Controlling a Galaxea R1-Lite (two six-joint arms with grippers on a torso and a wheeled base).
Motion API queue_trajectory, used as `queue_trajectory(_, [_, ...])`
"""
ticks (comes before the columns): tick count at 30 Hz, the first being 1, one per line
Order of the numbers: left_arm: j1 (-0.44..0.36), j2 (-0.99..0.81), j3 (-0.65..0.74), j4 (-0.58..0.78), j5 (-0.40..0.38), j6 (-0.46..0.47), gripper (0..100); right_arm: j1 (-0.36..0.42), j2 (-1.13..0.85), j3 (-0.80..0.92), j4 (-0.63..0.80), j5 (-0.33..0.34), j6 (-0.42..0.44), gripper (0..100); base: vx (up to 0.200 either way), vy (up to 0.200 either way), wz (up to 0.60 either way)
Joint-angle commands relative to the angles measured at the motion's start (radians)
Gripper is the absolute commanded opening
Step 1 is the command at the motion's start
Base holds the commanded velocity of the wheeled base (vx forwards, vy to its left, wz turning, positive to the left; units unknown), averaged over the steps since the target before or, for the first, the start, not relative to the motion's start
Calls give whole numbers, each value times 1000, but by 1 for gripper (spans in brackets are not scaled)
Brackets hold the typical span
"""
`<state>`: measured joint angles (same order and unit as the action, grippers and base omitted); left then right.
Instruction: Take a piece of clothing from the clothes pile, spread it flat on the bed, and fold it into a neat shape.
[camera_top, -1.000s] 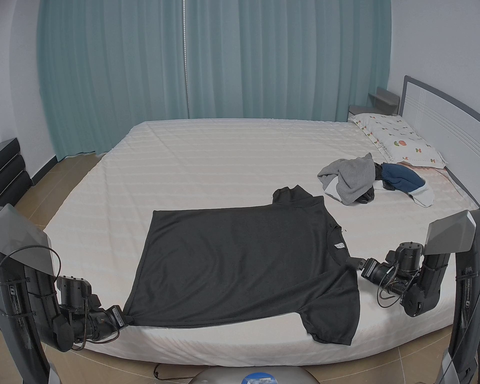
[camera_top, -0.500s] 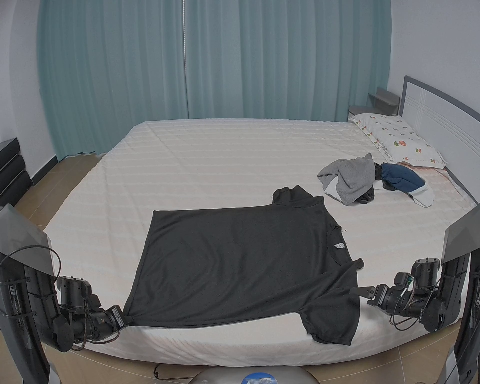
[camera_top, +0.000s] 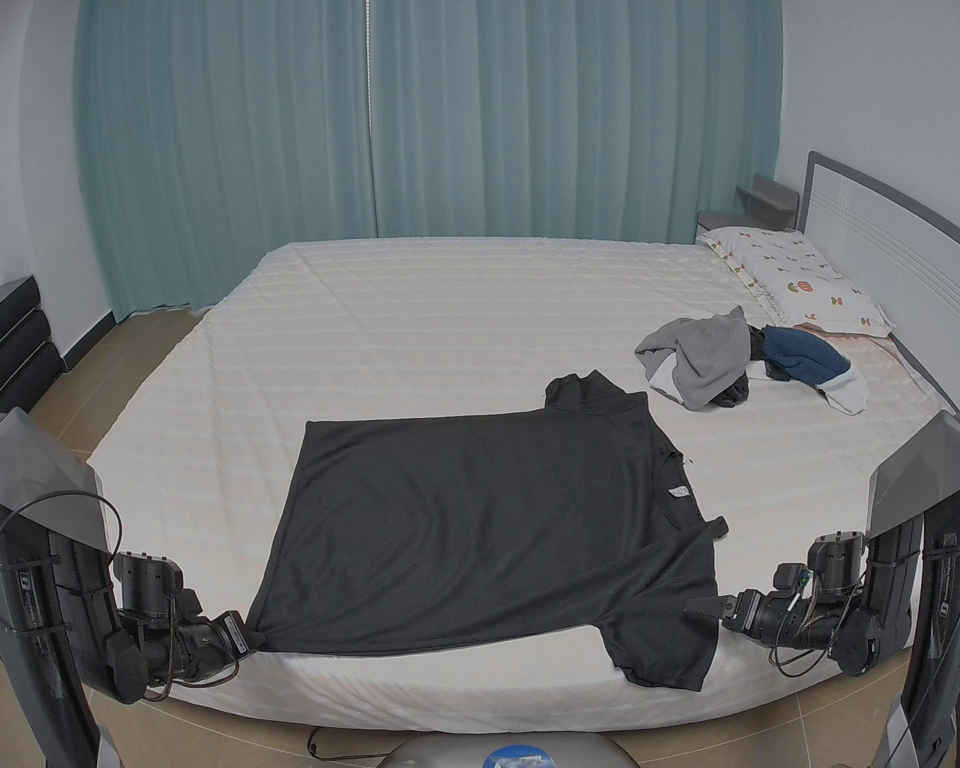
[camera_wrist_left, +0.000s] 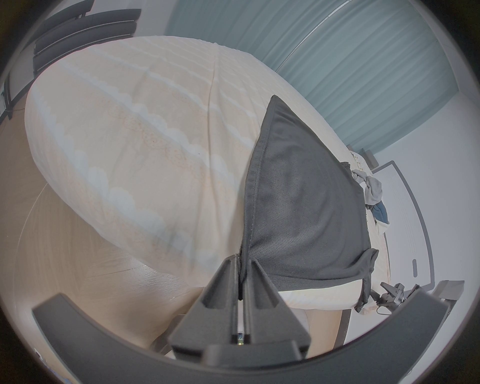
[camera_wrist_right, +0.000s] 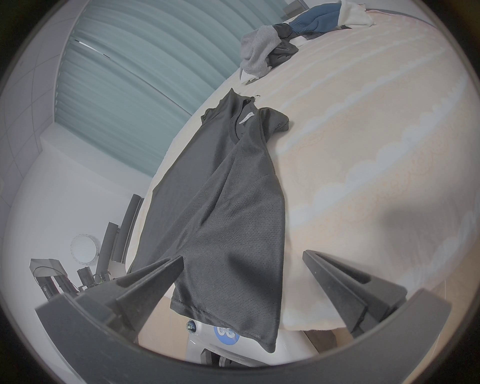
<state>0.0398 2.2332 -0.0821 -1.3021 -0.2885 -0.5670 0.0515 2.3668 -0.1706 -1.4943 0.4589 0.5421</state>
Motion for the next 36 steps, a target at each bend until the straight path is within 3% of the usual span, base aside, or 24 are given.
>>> queue_trajectory(1, [0, 2, 1, 0, 0, -1, 0, 14, 6, -13, 3, 1, 2, 100, 0, 0, 0])
queue_trajectory(7, [0, 2, 1, 0, 0, -1, 0, 51, 26, -30, 2, -6, 7, 100, 0, 0, 0])
queue_trajectory(8, [0, 2, 1, 0, 0, -1, 0, 53, 29, -33, 2, -9, 7, 0, 0, 0, 0])
queue_trajectory(19, [0, 2, -1, 0, 0, -1, 0, -4, -9, 8, 5, -20, -2, 0, 0, 0, 0])
queue_trajectory(27, [2, 2, -1, -2, -1, -1, 0, -38, -41, 160, -38, -19, -60, 0, 0, 0, 0])
queue_trajectory(30, [0, 0, 1, -2, 0, 3, 0, -36, -49, 171, -49, -32, -47, 0, 0, 0, 0])
queue_trajectory(36, [0, -18, 79, -106, 14, 22, 0, -25, -132, 171, 118, -68, -42, 0, 0, 0, 0])
